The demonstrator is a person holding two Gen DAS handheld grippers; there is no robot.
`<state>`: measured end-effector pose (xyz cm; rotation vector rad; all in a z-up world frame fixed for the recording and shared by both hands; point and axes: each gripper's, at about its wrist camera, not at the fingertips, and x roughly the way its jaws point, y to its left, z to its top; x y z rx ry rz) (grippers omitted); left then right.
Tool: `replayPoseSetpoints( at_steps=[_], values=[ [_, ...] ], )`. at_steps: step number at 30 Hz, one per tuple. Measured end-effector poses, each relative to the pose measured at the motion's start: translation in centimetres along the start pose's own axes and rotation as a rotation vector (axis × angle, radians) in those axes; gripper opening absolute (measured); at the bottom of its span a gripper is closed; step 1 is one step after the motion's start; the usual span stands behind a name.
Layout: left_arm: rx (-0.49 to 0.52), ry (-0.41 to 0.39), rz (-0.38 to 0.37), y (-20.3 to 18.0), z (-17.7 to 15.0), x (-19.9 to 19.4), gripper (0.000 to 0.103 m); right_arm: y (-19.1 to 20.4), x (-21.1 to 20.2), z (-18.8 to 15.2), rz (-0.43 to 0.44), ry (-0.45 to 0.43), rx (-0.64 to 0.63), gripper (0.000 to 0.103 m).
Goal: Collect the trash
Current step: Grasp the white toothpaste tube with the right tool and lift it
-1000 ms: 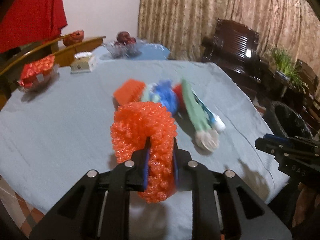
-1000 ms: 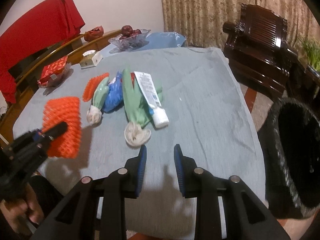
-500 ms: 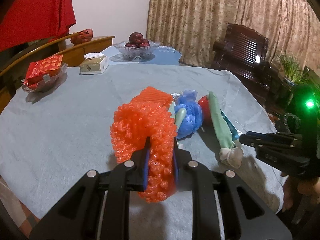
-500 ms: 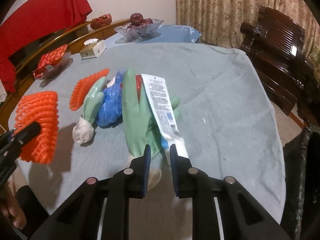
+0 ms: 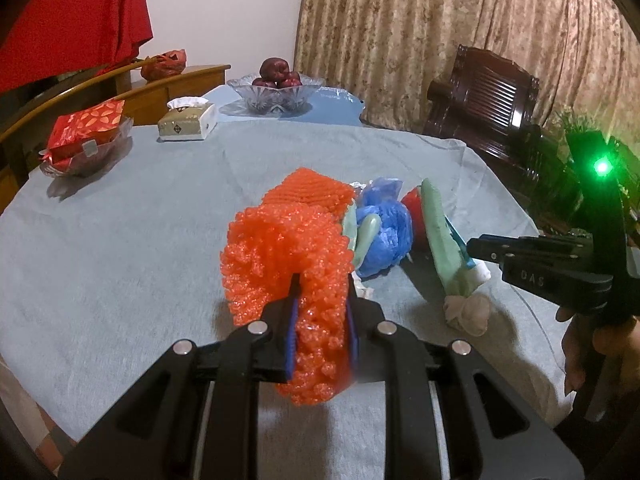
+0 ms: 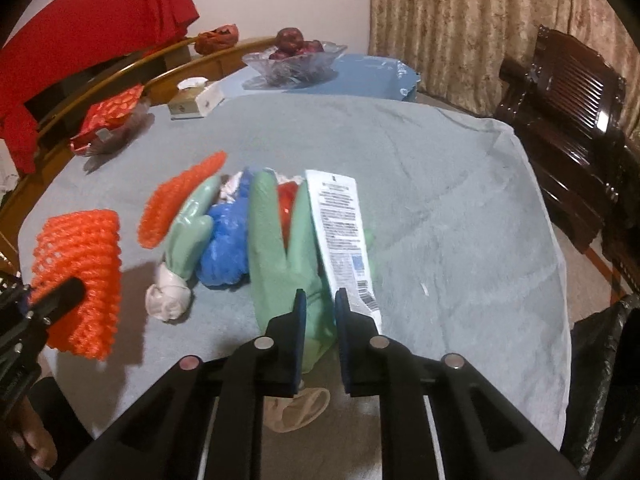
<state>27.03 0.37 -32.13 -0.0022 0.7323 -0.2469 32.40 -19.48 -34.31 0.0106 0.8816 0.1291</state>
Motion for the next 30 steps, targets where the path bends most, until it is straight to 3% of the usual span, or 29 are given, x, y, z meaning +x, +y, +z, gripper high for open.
replayPoseSetpoints(
  at_steps=[10, 13, 22, 30],
  values=[
    [-0.003, 0.003, -0.007, 0.0, -0.1, 0.4, 0.019, -1.3, 2.5, 0.4, -0.025, 0.028, 0.042, 0.013],
    [-0.005, 0.005, -0.005, 0.0, -0.1, 0.5, 0.019, -2.5, 2.1, 0.3, -0.020, 0.026, 0.084, 0.006],
    [-0.008, 0.003, -0.008, 0.0, -0.1, 0.3, 0.019, -3.9, 1.0, 0.3, 0.012, 0.018, 0.118, 0.004],
    [0.001, -0.006, -0.024, -0.3, -0.2, -0.6, 0.019, -4.0, -2.3, -0.3, 0.031, -0.023, 0.147, 0.003]
  ],
)
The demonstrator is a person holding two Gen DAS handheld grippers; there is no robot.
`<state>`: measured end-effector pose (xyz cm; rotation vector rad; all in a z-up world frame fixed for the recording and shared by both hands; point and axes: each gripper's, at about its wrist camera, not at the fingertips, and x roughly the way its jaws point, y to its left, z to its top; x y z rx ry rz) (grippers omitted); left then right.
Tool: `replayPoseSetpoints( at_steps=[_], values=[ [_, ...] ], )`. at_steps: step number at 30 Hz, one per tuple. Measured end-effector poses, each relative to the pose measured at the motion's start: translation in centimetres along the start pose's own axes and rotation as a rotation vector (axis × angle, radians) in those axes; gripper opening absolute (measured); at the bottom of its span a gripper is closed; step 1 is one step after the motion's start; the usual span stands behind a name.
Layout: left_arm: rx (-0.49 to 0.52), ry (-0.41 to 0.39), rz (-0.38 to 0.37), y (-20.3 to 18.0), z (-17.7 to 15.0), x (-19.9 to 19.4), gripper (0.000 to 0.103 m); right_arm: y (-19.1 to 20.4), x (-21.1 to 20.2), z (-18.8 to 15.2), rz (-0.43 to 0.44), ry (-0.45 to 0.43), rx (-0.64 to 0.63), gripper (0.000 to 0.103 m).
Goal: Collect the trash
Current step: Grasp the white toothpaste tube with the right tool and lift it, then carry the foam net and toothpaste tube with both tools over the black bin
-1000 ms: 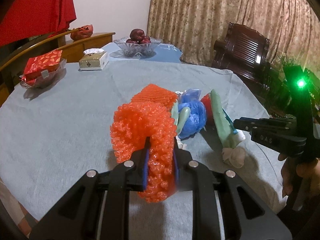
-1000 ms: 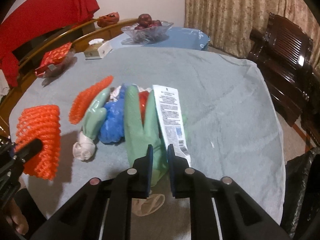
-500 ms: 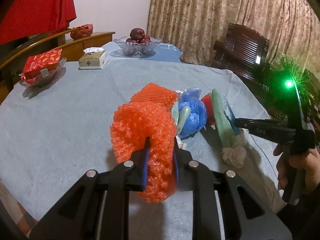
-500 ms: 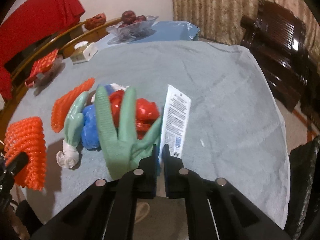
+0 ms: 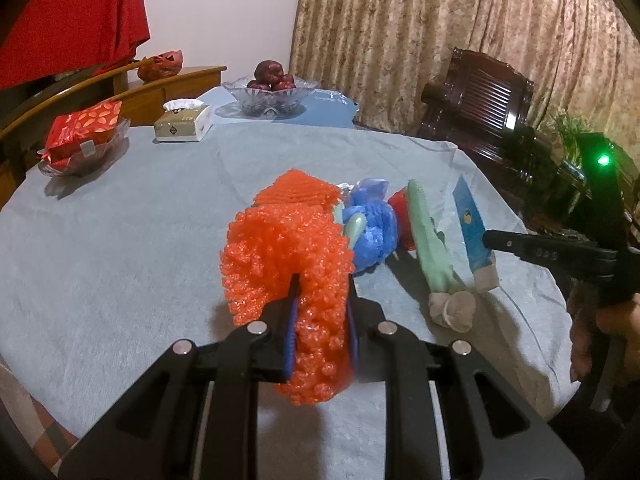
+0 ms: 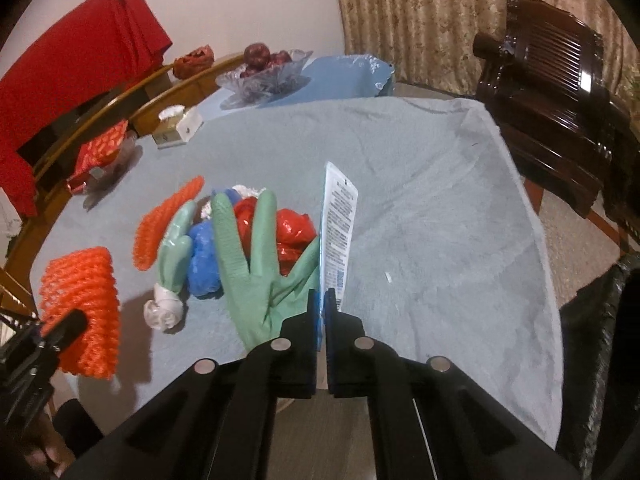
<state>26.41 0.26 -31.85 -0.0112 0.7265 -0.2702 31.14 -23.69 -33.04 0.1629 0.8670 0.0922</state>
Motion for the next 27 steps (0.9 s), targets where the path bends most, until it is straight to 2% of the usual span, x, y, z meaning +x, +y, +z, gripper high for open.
replayPoseSetpoints(
  at_steps=[6, 12, 18, 27],
  values=[
    [0.030, 0.002, -0.028, -1.4, -0.2, -1.1, 0.019, -0.4, -3.4, -1.1, -0.003, -0.022, 0.012, 0.003],
    [0.080, -0.006, -0.085, -4.9, -0.4, -2.5, 0.019, -2.0, -7.6, -2.6, -0.042, -0.053, 0.034, 0.003],
    [0.148, -0.031, -0.168, -10.4, 0.2, -3.3, 0.019, -5.6, -12.3, -4.3, -0.110, -0.091, 0.081, 0.003],
    [0.268, -0.050, -0.316, -20.5, 1.1, -2.9, 0.019, -13.8, -18.7, -7.0, -0.256, -0.146, 0.201, 0.003]
  ],
)
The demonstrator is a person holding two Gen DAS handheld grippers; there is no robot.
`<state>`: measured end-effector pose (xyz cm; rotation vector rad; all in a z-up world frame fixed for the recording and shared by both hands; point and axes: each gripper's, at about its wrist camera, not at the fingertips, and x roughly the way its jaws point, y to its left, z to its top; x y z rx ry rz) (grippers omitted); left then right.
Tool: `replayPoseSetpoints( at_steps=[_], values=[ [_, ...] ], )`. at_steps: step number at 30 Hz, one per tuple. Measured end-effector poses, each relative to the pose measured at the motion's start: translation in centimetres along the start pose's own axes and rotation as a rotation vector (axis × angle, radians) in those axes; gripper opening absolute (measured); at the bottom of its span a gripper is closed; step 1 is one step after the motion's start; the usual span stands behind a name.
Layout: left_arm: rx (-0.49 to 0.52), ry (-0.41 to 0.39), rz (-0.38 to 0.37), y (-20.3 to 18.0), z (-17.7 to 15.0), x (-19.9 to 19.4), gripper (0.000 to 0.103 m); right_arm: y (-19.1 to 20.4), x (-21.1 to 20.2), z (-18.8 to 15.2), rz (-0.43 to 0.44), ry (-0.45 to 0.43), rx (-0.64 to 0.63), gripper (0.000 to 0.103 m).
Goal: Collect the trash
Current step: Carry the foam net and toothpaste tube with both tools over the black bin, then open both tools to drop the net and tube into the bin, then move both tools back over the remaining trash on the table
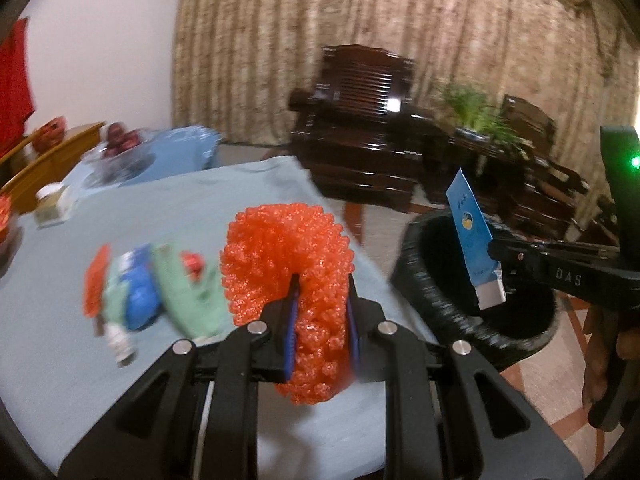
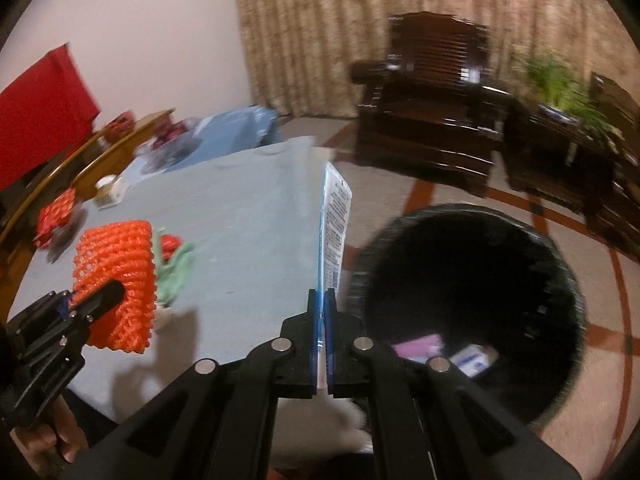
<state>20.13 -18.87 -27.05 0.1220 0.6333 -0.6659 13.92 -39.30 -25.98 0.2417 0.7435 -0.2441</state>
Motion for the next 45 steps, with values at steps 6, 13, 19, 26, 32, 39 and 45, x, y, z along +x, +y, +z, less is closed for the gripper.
replayPoseSetpoints(
  at_steps=[6, 13, 19, 26, 32, 39, 45],
  values=[
    [0.072, 0.020, -0.080, -6.1, 1.1, 3.4, 0.019, -6.3, -1.0, -1.2, -0.089, -0.001, 0.079, 0.003],
    [0.121, 0.059, -0.134, -12.0, 1.9, 7.7, 0.019, -12.0, -0.1, -2.4, -0.150, 0.013, 0.150, 0.003],
    [0.164, 0.101, -0.179, -16.6, 2.0, 11.8, 0.020, -16.0, 1.9, -3.0, -0.178, 0.040, 0.183, 0.003],
    [0.194, 0.129, -0.171, -18.1, 1.3, 14.6, 0.054, -18.3, 2.8, -3.8, -0.216, 0.062, 0.235, 0.022],
    [0.155, 0.128, -0.134, -14.9, 1.0, 13.0, 0.058, -17.3, 1.6, -4.3, -0.198, 0.056, 0.234, 0.022],
    [0.069, 0.098, -0.002, -7.1, 0.3, 8.2, 0.066, -11.1, 0.7, -3.4, -0.140, 0.030, 0.158, 0.038],
    [-0.003, 0.072, 0.159, 1.1, -0.8, 2.9, 0.078, -5.3, 0.8, -2.6, -0.085, 0.017, 0.088, 0.049]
  ],
)
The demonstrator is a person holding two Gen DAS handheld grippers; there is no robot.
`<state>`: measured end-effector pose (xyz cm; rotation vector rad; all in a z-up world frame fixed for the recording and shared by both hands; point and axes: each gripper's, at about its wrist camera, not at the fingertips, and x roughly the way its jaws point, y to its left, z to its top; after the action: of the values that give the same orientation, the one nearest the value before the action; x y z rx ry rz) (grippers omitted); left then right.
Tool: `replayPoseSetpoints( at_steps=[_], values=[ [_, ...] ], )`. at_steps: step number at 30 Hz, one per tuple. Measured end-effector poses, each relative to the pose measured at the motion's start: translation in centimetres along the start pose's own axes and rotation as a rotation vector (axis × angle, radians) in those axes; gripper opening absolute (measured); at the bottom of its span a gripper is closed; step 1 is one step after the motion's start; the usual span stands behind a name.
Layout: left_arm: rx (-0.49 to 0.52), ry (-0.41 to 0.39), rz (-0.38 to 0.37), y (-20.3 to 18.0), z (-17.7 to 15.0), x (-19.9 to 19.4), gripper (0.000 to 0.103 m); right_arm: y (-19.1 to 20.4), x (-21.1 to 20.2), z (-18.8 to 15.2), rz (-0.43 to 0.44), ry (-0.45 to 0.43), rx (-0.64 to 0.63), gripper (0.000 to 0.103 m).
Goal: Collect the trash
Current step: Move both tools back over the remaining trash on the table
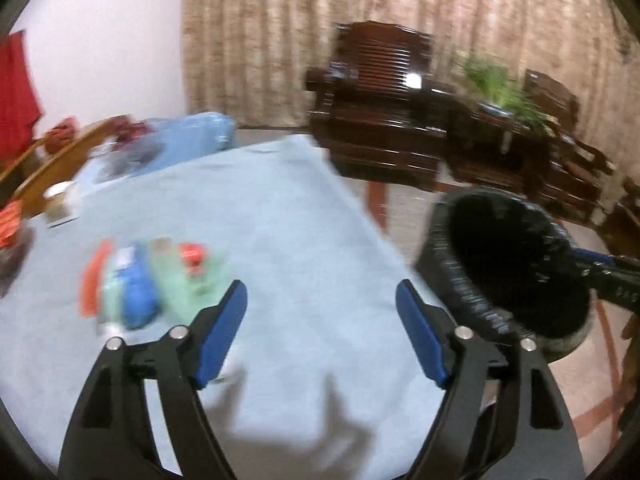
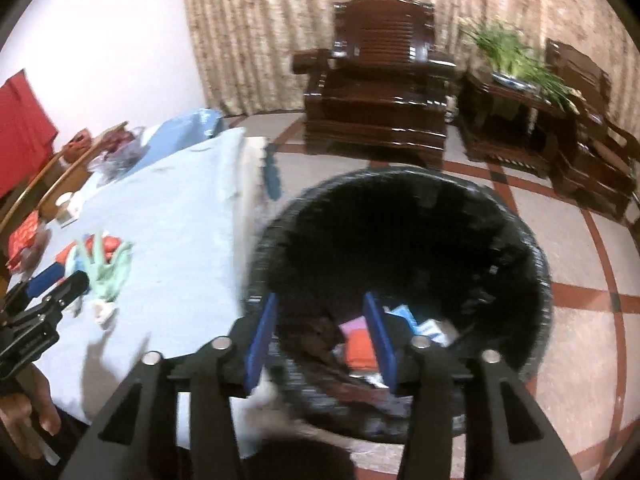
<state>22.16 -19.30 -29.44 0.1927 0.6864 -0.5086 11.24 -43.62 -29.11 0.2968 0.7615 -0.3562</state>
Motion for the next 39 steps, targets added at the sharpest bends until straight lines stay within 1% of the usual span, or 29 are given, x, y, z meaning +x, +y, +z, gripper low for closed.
replayPoseSetpoints(
  at_steps=[1, 3, 8, 11, 13, 17, 21, 25, 29, 32, 35, 39],
  values=[
    [-0.015, -0.002, 0.018, 1.2, 0.0, -0.5, 0.080, 1.5, -0.3, 0.0, 0.011, -0.010, -0.018, 0.053],
    [-0.057, -0.007, 0.060, 4.4, -0.5, -1.7, 0.082, 3.2, -0.5, 0.0, 0.029, -0.015, -0.036, 0.055],
    [-0.148, -0.018, 0.168, 11.3, -2.1, -4.4, 0.083, 9.1, 0.2, -0.4, 0.104, 0.003, -0.108, 0.055],
    [-0.179, -0.020, 0.218, 14.2, -3.1, -5.4, 0.083, 12.9, 1.2, -0.9, 0.146, 0.022, -0.157, 0.055],
    [-0.192, -0.008, 0.244, 15.8, -4.0, -5.6, 0.083, 15.4, 1.9, -1.3, 0.174, 0.035, -0.191, 0.055],
    [-0.208, 0.007, 0.277, 17.8, -5.2, -5.5, 0.083, 20.3, 3.4, -1.9, 0.229, 0.050, -0.253, 0.055],
    [-0.210, 0.003, 0.288, 18.9, -5.9, -5.2, 0.083, 24.4, 5.4, -2.3, 0.271, 0.069, -0.297, 0.055],
    [-0.215, 0.007, 0.281, 19.5, -6.5, -4.4, 0.083, 26.7, 7.8, -2.4, 0.289, 0.092, -0.317, 0.055],
    [-0.218, 0.010, 0.278, 20.0, -6.8, -3.3, 0.083, 28.3, 10.5, -2.6, 0.293, 0.124, -0.330, 0.055],
    [-0.228, 0.020, 0.280, 20.6, -7.1, -2.5, 0.083, 28.9, 12.1, -2.8, 0.291, 0.142, -0.331, 0.054],
    [-0.242, 0.022, 0.285, 21.4, -7.4, -2.2, 0.079, 29.1, 12.9, -2.6, 0.286, 0.151, -0.331, 0.054],
    [-0.249, 0.028, 0.275, 22.0, -7.7, -1.7, 0.077, 29.4, 13.7, -3.0, 0.277, 0.164, -0.346, 0.054]
  ],
)
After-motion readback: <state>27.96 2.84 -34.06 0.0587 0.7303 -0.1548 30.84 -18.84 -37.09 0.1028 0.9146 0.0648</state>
